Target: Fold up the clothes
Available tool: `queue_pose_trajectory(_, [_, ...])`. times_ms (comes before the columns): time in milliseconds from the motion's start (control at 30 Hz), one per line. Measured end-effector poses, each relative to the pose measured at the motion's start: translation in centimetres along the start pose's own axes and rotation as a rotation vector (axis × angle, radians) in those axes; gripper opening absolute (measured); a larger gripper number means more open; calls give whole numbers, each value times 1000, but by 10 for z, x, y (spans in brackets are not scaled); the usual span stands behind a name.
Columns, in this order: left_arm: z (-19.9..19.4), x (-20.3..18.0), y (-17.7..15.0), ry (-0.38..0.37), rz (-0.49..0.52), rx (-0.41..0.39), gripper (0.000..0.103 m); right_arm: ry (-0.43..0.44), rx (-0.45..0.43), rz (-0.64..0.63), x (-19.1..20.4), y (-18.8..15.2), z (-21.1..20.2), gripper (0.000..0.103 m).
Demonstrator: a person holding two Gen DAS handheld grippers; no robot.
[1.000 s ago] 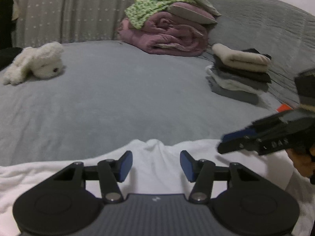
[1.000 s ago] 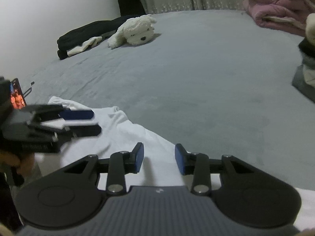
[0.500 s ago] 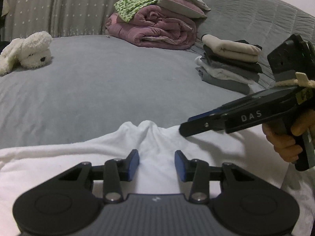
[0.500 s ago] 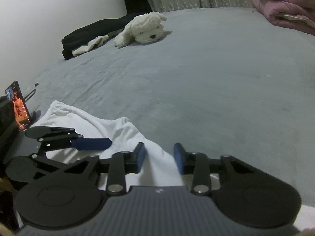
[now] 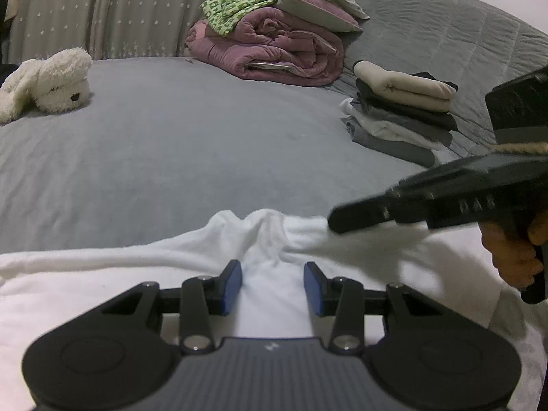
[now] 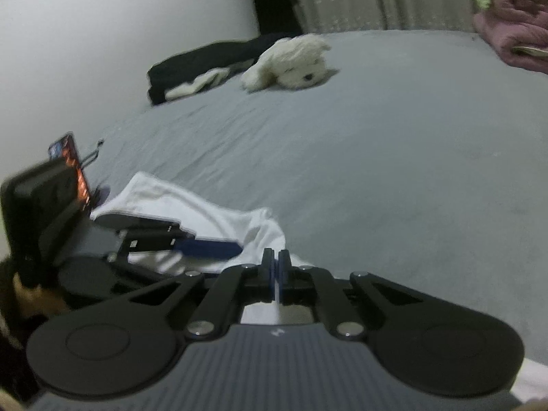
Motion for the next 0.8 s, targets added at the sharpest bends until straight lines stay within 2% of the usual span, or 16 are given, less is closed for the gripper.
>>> queue_pose_trajectory(133, [-2,6,2,-25,-44,-6,41,6,52,-10,3,-8,7,3])
queue_pose_trajectory(367, [-8,29,7,-146,-312,-40,40,1,91,-23,4,-17,11,3])
queue_pose_trajectory(467, [-2,30,6,-144,-378,-36,41,-34,92,-94,12,-19,13,5])
queue_pose_trajectory(533, [1,31,6,-115,-396,-33,35,-48,89,-130,17,-20,14,9])
queue_pose_trajectory(600, [3,32,4,-69,-395,-31,7,-47,81,-119,16,-18,14,12])
queue_pose_trajectory(667, [5,33,3,-22,-394,-29,5,-47,75,-67,9,-15,14,11])
queue_pose_trajectory(800, [3,38,-1,-31,-434,-46,4,-33,76,64,-8,-8,18,12])
Point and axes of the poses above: each gripper's, at about its wrist camera, not at the fingertips, and z roughly the way its jaws point, x to its left, y to its top, the point moved 7 cm from there along z, roughly the way its jaws point, and after that the axes turned 7 degrees about -y, right-handed, at the moved point
